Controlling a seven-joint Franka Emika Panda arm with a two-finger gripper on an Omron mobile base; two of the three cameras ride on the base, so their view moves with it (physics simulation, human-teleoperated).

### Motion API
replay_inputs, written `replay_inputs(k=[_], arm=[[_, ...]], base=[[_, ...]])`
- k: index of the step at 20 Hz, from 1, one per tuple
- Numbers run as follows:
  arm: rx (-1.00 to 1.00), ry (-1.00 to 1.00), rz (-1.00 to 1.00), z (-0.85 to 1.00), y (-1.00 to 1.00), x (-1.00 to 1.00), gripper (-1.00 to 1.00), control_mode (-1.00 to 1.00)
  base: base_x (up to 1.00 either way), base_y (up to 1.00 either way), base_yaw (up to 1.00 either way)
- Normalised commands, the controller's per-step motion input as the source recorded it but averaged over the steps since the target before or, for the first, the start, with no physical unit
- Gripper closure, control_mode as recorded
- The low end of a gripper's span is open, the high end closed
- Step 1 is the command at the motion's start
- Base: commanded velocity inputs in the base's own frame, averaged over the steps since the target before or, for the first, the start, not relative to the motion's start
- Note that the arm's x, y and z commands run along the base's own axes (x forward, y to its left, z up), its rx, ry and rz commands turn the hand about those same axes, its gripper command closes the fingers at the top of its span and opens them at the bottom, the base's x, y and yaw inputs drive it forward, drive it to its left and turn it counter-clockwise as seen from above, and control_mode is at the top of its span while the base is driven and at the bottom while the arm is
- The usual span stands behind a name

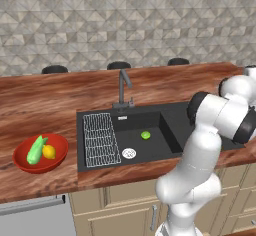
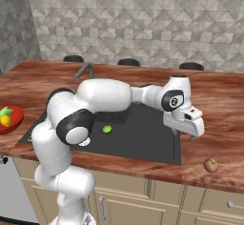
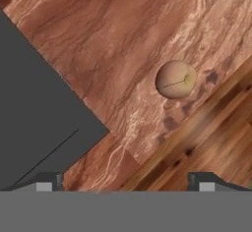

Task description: There is a mixed pile of frozen fruits and vegetables on the counter. Locate all the frozen vegetables and place the items in a bowl on the counter. Take all the frozen fruits and defrost them in a running sink.

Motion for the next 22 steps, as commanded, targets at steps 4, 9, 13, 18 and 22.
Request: replay_inputs(k=[4, 9, 13, 18, 22], arm=[[0.05, 0.01, -0.16, -0.11, -0.68, -0.42, -1.0, -1.0], [0.03, 0.0, -0.06, -0.09, -0.47, -0.4, -1.0, -1.0], [0.0, -0.03, 0.0, -0.02, -0.01, 0.0, -1.0, -1.0], [0.0, -0.01, 0.01, -0.24, -0.2, 0.04, -1.0, -1.0], [-0.02, -0.04, 0.04, -0.46, -0.36, 0.12, -1.0, -1.0]], base=[[0.0, 0.0, 0.0], [0.0, 0.0, 0.0], [0.0, 0.0, 0.0], [0.0, 0.0, 0.0], [0.0, 0.0, 0.0]])
